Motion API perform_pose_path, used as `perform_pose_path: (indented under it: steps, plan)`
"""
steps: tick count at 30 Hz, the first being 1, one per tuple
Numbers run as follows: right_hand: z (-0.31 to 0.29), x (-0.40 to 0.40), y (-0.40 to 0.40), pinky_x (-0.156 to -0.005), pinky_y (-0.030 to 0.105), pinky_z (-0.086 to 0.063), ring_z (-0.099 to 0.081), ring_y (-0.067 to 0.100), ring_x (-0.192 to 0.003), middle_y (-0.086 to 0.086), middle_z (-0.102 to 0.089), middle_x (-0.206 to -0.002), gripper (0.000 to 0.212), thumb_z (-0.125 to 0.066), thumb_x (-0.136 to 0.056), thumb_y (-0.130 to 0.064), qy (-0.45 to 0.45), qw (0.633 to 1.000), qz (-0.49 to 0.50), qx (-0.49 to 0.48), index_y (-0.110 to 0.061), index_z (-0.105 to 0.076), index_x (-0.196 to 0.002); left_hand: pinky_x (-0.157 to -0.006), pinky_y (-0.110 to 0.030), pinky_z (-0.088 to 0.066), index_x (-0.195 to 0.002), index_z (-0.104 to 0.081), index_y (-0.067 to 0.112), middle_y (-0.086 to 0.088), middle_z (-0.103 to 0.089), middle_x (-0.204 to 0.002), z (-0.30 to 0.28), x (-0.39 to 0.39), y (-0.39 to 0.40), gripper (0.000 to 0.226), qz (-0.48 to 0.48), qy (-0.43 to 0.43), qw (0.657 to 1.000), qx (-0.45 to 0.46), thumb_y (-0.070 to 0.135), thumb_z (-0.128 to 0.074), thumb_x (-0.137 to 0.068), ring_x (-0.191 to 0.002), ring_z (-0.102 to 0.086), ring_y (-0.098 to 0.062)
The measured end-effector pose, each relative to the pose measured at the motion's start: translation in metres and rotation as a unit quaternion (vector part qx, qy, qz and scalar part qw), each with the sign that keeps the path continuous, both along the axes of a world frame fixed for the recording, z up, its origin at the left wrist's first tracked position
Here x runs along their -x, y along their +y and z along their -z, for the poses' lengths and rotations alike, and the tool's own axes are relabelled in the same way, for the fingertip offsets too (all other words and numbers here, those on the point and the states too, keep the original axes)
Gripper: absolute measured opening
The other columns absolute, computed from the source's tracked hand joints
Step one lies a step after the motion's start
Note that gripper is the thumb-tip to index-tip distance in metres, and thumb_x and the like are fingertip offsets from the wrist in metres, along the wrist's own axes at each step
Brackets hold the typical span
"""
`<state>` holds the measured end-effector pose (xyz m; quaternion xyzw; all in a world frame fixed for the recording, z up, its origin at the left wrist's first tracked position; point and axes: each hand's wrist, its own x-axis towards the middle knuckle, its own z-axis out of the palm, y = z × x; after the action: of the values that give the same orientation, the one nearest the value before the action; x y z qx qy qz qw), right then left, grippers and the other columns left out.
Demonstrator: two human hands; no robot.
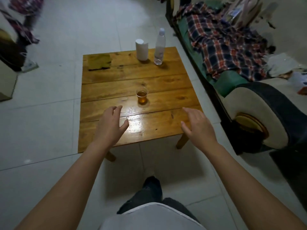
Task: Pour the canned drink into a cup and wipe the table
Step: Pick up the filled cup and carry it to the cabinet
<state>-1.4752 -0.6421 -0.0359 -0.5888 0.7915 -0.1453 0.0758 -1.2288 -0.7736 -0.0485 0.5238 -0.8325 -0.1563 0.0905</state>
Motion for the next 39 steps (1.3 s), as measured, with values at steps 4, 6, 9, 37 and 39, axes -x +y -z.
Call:
perform_pose_path:
  steps: [4,6,9,37,39]
  plan:
    - [0.000,0.013,-0.032,-0.100,0.038,-0.038,-0.044,0.025,-0.124,0.010,-0.052,-0.131,0.047,-0.052,-0.090,-0.025,-0.002,1.000,-0.024,-0.005,-0.009,-0.043,-0.134,-0.099,-0.036,-0.040,-0.141,-0.034,0.011,-0.011,-0.042,-0.138,0.001,0.011,-0.016,0.060,-0.018,-0.004,1.000,-0.011,0.034,-0.055,-0.089,-0.126,-0.040,-0.025]
    - [0.000,0.017,-0.044,-0.101,0.036,-0.037,-0.042,0.024,-0.126,0.009,-0.051,-0.132,0.047,-0.052,-0.091,-0.026,-0.010,0.999,-0.032,-0.005,-0.010,-0.042,-0.135,-0.099,-0.036,-0.039,-0.140,-0.035,0.010,-0.012,-0.043,-0.137,0.002,0.016,-0.020,0.059,-0.026,0.001,1.000,-0.016,0.032,-0.055,-0.089,-0.126,-0.040,-0.026]
    - [0.004,0.021,-0.059,-0.102,0.034,-0.035,-0.040,0.022,-0.128,0.007,-0.049,-0.134,0.048,-0.050,-0.092,-0.028,-0.017,0.999,-0.048,-0.014,-0.012,-0.040,-0.136,-0.099,-0.035,-0.039,-0.140,-0.035,0.011,-0.011,-0.042,-0.138,0.004,0.023,-0.023,0.058,-0.037,0.005,0.999,-0.022,0.033,-0.054,-0.090,-0.126,-0.039,-0.025]
    - [0.203,0.052,-0.245,-0.090,0.022,-0.043,-0.045,0.012,-0.119,-0.002,-0.047,-0.135,0.074,-0.074,-0.074,-0.025,-0.338,0.939,-0.043,-0.039,-0.019,-0.036,-0.137,-0.105,-0.027,-0.026,-0.141,-0.031,0.014,-0.006,-0.038,-0.143,0.189,0.087,-0.130,0.062,-0.121,0.110,0.977,-0.134,0.026,-0.059,-0.087,-0.131,-0.034,-0.020]
    - [0.221,0.048,-0.259,-0.089,0.019,-0.042,-0.043,0.012,-0.122,-0.001,-0.044,-0.138,0.078,-0.076,-0.073,-0.023,-0.373,0.926,-0.040,-0.033,-0.020,-0.033,-0.139,-0.104,-0.024,-0.024,-0.142,-0.030,0.015,-0.005,-0.037,-0.144,0.208,0.088,-0.135,0.063,-0.119,0.107,0.978,-0.136,0.026,-0.060,-0.087,-0.131,-0.034,-0.019]
